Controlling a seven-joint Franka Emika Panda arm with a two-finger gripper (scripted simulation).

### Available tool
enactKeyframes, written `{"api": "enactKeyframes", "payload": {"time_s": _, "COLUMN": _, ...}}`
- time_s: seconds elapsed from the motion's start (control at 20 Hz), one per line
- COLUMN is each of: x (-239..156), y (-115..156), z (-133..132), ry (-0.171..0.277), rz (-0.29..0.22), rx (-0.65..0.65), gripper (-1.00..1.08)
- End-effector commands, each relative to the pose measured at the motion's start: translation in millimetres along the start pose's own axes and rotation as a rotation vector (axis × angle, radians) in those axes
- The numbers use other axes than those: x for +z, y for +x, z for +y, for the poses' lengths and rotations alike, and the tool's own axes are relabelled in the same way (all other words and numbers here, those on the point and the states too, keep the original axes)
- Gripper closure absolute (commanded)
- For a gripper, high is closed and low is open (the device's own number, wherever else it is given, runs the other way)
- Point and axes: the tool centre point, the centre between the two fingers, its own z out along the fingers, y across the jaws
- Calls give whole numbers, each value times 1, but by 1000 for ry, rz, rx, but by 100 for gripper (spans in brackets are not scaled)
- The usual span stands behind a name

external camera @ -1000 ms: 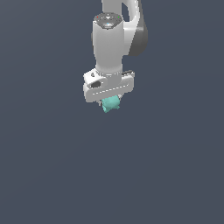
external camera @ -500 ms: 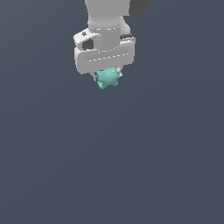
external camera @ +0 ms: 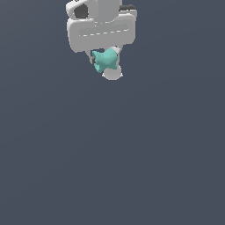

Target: Pick up the object and move it to a goal position.

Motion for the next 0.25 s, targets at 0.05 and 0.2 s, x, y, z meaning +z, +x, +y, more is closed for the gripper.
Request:
{"api": "enactKeyframes", "payload": {"time_s": 0.05, "x": -10, "y": -2, "z": 0, "ry": 0, "rz": -1, "rx": 0, "gripper": 108}}
{"api": "enactKeyframes", "payload": {"time_s": 0.2, "x": -12, "y": -3, "z": 0, "ry": 0, "rz": -1, "rx": 0, "gripper": 108}}
